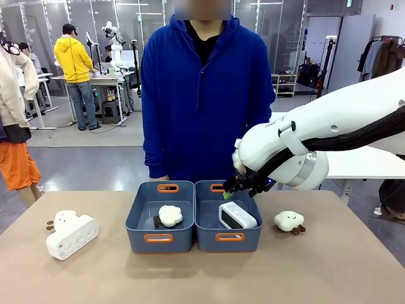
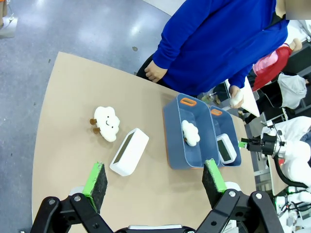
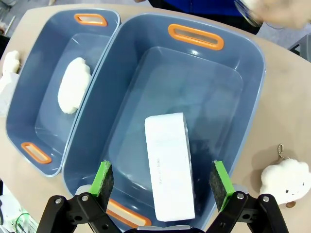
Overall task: Sort the digital clocks into the basket.
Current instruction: Pick up the Digital clock from the table and place it into the empty Plastic storage basket.
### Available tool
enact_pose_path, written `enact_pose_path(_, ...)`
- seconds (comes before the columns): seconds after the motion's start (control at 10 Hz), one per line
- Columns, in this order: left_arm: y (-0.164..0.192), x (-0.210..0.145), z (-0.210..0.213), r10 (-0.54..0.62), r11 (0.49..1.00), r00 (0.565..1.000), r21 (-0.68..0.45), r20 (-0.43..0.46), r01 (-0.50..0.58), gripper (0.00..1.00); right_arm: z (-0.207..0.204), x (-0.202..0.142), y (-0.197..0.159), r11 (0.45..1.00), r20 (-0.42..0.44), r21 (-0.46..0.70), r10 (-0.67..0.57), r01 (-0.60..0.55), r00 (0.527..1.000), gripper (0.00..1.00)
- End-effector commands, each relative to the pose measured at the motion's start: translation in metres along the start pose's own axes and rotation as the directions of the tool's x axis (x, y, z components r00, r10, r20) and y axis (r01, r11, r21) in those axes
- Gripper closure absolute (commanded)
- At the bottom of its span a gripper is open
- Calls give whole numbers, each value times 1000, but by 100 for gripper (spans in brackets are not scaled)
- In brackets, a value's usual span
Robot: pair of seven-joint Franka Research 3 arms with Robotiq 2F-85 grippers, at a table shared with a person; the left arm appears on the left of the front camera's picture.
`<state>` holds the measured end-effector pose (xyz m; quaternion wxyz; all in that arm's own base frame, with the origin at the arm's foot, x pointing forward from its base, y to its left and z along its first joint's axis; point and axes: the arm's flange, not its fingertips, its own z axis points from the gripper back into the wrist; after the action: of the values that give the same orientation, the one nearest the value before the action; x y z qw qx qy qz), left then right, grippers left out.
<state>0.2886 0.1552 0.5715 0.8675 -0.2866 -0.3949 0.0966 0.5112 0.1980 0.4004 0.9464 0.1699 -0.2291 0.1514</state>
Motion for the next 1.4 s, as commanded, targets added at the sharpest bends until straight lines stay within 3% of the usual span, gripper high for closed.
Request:
enact_pose_path(0.0, 0, 0, -1, -7, 1000, 1000, 19, 5, 6, 0, -3, 3, 0, 1000, -2, 7, -9, 9, 1000, 0)
enact_pose_path(0.9, 0, 0, -1, -7, 1000, 1000, 19, 5, 6, 0, 0, 0, 0, 1000, 0, 0, 0, 0, 1000, 0)
enact_pose_path(1.0, 0, 0, -1, -7, 1000, 1000, 19, 5, 6, 0, 36, 9, -3, 981, 37, 188, 30, -36, 999, 0)
enact_pose_path(1.1, 0, 0, -1, -7, 1000, 1000, 19, 5, 6, 0, 70, 14, -37, 950, 4, 313, -1, 0, 1000, 0)
enact_pose_path(1.3, 0, 0, -1, -7, 1000, 1000, 19, 5, 6, 0, 108, 11, -97, 908, -11, 409, -97, 93, 995, 0)
